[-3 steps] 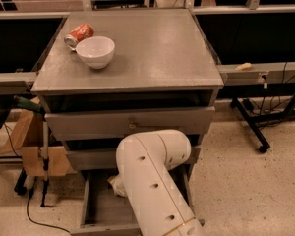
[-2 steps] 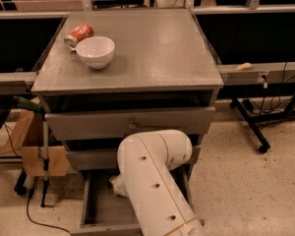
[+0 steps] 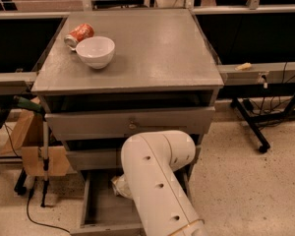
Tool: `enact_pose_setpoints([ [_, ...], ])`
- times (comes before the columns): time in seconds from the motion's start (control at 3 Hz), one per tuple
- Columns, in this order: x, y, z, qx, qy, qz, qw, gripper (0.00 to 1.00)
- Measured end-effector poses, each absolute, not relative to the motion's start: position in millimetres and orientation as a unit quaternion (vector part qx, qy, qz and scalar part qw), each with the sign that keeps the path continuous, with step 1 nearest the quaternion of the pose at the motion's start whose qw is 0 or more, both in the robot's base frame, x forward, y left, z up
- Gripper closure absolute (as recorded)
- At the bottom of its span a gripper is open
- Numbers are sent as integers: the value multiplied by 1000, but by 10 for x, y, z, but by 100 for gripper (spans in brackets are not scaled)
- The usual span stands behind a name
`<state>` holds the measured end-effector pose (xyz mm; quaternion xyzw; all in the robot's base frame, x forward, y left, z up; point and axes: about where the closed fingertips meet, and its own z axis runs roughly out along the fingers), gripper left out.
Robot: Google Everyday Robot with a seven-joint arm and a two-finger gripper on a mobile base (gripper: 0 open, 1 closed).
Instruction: Pick blue plastic bottle from bottom drawer and place on counter
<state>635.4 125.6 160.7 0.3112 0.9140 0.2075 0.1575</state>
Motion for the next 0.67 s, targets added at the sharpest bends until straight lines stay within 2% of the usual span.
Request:
enact_pose_setpoints([
  [0.67, 6340, 1232, 1649, 295, 912, 238, 154, 23],
])
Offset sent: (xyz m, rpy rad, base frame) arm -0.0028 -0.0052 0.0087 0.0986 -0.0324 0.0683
